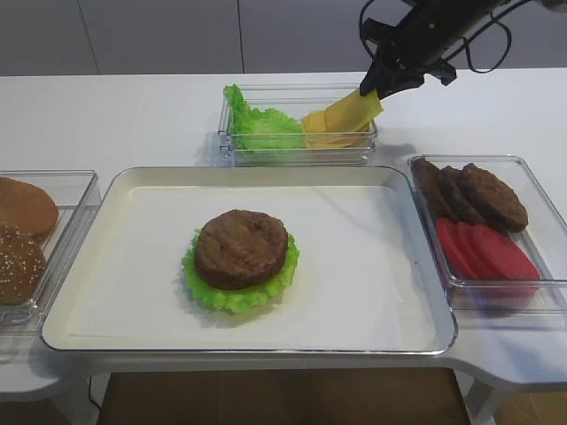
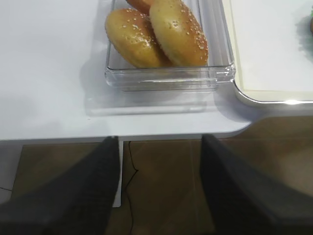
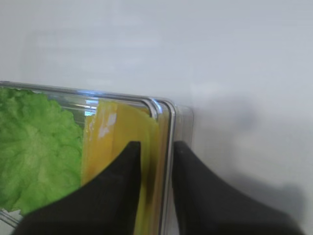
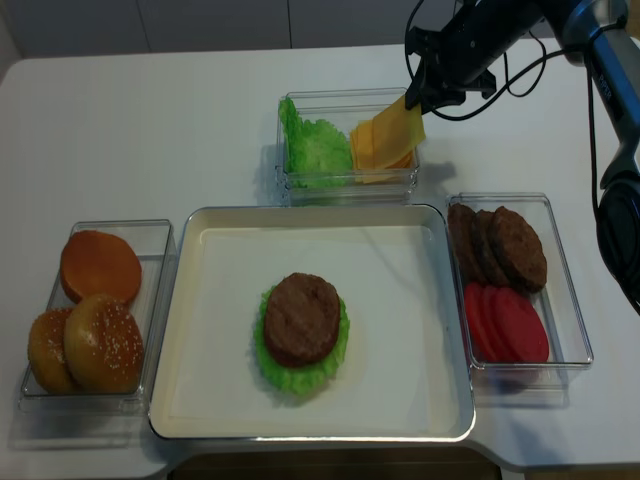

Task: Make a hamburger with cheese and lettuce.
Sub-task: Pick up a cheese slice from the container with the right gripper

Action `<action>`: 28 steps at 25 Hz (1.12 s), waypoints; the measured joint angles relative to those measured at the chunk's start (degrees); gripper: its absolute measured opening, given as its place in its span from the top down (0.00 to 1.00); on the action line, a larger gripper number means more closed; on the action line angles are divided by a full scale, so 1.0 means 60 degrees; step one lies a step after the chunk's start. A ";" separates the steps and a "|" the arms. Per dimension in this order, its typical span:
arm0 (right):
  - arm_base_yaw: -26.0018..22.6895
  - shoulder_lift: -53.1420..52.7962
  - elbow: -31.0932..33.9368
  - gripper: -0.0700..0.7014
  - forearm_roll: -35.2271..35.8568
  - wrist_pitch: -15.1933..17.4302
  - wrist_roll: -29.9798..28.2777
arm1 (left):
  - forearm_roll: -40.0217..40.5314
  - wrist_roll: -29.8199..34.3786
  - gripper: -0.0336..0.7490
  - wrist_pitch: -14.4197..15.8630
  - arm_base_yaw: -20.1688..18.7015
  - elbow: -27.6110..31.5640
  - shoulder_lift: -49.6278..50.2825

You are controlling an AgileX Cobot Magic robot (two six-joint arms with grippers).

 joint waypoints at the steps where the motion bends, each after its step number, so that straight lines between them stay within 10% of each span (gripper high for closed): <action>1: 0.0000 0.0000 0.0000 0.68 0.0000 0.0000 0.0000 | 0.0000 0.0000 0.46 0.0000 0.0000 0.0000 0.0000; 28: 0.0000 0.0000 -0.0022 0.75 0.0074 0.0000 0.0000 | 0.0000 0.0000 0.46 0.0000 0.0000 0.0000 0.0000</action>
